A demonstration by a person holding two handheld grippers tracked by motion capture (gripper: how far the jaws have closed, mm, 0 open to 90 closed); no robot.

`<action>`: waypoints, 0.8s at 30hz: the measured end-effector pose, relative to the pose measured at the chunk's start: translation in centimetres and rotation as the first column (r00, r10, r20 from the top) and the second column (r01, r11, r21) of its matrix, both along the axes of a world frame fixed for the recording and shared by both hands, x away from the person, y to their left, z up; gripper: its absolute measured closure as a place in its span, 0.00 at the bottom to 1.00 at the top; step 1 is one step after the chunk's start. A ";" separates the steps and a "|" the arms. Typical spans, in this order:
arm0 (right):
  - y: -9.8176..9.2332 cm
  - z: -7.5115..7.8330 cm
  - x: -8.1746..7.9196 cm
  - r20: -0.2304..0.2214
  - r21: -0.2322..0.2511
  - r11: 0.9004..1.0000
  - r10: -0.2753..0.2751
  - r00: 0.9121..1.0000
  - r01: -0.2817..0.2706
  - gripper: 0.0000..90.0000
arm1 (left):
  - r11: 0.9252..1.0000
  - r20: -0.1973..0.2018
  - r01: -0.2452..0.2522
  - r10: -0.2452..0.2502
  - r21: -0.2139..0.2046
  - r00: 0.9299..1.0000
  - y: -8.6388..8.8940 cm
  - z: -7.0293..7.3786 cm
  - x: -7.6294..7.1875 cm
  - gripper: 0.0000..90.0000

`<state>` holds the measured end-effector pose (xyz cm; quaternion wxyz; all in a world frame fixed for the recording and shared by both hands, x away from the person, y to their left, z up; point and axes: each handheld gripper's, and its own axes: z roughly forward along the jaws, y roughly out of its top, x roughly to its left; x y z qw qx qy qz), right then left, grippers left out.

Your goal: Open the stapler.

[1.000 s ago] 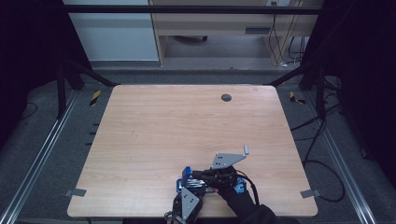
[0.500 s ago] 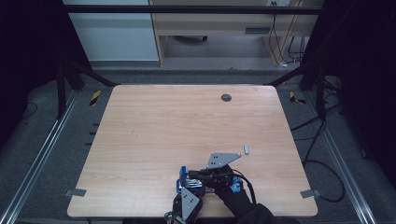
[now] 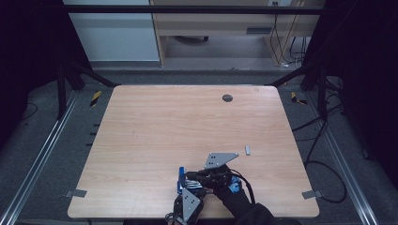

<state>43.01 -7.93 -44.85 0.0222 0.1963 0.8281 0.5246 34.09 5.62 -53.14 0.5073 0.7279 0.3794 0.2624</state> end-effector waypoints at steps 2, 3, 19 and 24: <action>0.5 0.1 0.1 0.002 -0.003 1.000 0.012 1.000 -0.012 1.00 | 1.000 -0.001 0.001 -0.001 -0.002 1.000 0.0 0.0 0.0 1.00; 0.6 0.1 0.2 0.001 -0.006 1.000 0.018 1.000 -0.018 1.00 | 1.000 -0.001 0.002 -0.002 -0.002 1.000 0.0 0.0 0.0 1.00; 1.2 0.0 0.4 -0.014 0.002 0.999 0.033 0.999 -0.033 1.00 | 1.000 -0.001 -0.001 0.001 -0.006 1.000 0.1 0.0 0.0 1.00; 1.6 0.0 0.6 -0.017 0.000 0.999 0.042 0.999 -0.042 1.00 | 1.000 0.002 -0.003 0.003 -0.004 1.000 0.1 -0.1 0.0 1.00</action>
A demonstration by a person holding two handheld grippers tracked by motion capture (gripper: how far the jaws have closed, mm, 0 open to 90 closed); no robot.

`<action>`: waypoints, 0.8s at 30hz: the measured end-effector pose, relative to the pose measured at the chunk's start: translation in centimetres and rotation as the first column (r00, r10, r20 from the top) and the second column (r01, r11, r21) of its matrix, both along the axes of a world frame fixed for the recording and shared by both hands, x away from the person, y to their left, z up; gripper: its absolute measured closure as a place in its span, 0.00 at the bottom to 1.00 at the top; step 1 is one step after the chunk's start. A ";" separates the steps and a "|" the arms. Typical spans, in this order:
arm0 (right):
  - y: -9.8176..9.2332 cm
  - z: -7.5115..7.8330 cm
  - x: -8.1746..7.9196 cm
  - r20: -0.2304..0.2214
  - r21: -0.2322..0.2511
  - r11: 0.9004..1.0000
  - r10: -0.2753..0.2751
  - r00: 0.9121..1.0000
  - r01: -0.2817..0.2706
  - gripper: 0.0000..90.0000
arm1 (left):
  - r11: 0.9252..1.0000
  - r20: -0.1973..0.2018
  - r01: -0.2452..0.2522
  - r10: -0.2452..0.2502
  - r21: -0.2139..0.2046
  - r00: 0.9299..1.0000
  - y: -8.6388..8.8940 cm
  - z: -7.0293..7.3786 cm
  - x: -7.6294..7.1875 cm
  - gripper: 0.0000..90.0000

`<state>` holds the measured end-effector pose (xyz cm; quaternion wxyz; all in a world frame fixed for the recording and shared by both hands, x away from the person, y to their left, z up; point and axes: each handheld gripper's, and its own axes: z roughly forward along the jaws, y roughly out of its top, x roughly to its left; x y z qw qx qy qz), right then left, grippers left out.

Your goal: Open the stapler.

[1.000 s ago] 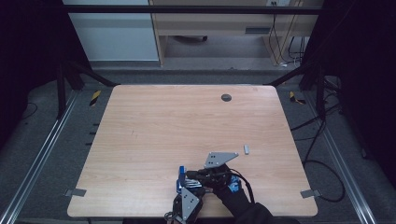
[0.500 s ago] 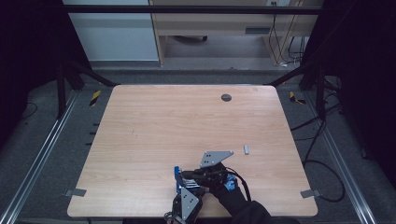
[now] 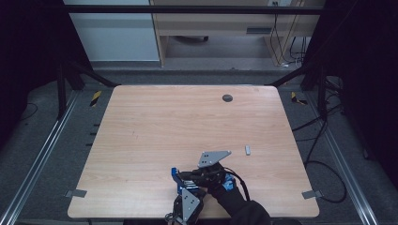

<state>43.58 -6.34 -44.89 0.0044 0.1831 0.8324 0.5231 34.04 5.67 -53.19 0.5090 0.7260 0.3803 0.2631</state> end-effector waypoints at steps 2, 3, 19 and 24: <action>0.0 0.0 0.0 -0.002 0.001 1.000 -0.001 1.000 0.001 1.00 | 1.000 0.003 -0.001 0.001 0.002 1.000 0.0 0.0 0.0 1.00; 0.0 0.0 0.0 -0.004 0.002 1.000 0.001 1.000 -0.001 1.00 | 1.000 0.003 -0.001 0.001 0.001 1.000 0.0 0.0 0.0 1.00; 1.2 -0.2 0.4 -0.015 -0.006 1.000 0.031 0.999 -0.031 1.00 | 1.000 -0.001 0.000 0.000 -0.003 1.000 0.0 0.0 0.0 1.00; 1.3 -0.2 0.4 -0.013 -0.007 0.999 0.031 0.999 -0.031 1.00 | 1.000 0.001 -0.003 0.003 -0.003 1.000 0.0 0.0 0.0 1.00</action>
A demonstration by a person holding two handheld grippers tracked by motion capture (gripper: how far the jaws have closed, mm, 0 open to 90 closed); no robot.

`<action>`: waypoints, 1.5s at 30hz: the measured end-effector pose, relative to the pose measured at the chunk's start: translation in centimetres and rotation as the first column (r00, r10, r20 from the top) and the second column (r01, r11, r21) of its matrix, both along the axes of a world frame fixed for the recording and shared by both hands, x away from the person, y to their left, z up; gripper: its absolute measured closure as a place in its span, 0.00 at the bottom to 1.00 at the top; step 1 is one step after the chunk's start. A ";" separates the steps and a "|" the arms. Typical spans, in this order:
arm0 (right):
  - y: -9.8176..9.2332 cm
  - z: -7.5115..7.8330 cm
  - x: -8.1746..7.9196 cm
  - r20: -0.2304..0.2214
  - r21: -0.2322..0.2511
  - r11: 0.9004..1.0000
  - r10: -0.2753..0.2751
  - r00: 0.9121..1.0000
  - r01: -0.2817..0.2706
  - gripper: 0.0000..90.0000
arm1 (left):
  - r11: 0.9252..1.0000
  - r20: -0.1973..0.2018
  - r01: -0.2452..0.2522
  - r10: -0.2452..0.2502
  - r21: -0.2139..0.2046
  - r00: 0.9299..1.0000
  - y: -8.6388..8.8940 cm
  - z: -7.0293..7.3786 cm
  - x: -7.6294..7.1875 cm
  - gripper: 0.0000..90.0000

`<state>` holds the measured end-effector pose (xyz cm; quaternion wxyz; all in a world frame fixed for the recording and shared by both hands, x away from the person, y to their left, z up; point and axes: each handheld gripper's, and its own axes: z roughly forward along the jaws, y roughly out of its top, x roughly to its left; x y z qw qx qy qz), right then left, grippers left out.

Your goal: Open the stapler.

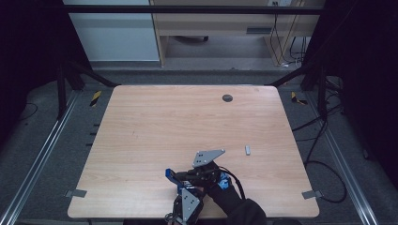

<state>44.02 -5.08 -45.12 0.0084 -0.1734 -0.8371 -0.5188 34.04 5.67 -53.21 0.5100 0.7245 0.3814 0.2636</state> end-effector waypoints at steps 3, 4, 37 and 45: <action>0.0 0.0 0.0 -0.001 -0.001 1.000 0.001 1.000 -0.001 1.00 | 1.000 0.000 -0.001 0.001 0.000 1.000 0.0 0.0 0.0 1.00; 0.0 0.0 0.1 -0.005 0.001 1.000 0.003 1.000 -0.003 1.00 | 1.000 0.000 0.000 0.000 0.001 1.000 0.0 0.0 0.0 1.00; 2.5 -0.9 1.0 -0.046 -0.069 0.997 0.034 0.998 -0.037 1.00 | 1.000 0.004 -0.001 0.001 0.002 1.000 0.0 -0.1 -0.1 1.00; 3.4 -1.1 1.1 -0.054 -0.098 0.994 0.034 0.998 -0.039 1.00 | 1.000 0.003 -0.003 0.003 0.000 1.000 0.0 -0.1 0.0 1.00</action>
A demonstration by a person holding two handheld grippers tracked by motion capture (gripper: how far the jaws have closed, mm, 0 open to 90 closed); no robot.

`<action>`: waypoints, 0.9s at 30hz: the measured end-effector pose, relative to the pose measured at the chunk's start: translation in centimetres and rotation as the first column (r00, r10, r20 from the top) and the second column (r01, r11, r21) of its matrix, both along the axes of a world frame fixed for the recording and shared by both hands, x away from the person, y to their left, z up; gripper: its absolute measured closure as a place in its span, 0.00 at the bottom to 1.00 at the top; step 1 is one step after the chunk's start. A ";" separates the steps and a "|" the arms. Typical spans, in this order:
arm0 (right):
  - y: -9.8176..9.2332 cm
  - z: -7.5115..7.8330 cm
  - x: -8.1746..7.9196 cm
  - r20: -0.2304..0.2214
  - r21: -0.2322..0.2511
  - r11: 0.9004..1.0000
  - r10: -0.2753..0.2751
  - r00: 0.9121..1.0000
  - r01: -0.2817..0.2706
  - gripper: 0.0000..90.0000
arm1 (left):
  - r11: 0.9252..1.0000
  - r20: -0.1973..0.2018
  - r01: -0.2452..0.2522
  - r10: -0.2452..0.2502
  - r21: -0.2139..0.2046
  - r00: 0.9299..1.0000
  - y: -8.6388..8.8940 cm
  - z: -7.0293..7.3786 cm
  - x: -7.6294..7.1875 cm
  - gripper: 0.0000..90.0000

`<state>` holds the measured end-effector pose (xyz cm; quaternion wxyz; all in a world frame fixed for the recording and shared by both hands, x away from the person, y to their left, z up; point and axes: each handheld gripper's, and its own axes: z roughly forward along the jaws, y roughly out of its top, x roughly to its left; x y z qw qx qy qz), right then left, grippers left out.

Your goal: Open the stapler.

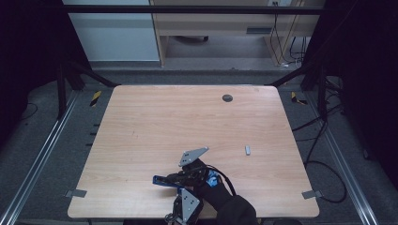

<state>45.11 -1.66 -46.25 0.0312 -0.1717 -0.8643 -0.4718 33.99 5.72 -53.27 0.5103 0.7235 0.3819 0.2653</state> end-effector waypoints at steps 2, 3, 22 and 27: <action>0.2 -0.1 0.1 0.004 -0.010 1.000 0.005 1.000 -0.005 1.00 | 1.000 0.001 -0.001 0.001 0.000 1.000 0.0 0.0 0.0 1.00; 0.2 -0.1 0.1 0.004 -0.010 1.000 0.005 1.000 -0.005 1.00 | 1.000 0.001 -0.001 0.001 0.000 1.000 0.0 0.0 0.0 1.00; 1.3 -1.2 0.4 -0.036 -0.116 0.993 0.014 0.999 -0.018 1.00 | 1.000 0.004 -0.004 0.004 0.004 1.000 0.0 0.0 0.0 1.00; 1.4 -1.2 0.5 -0.040 -0.121 0.992 0.014 0.999 -0.018 1.00 | 1.000 0.003 -0.003 0.003 0.002 1.000 0.0 0.0 0.0 1.00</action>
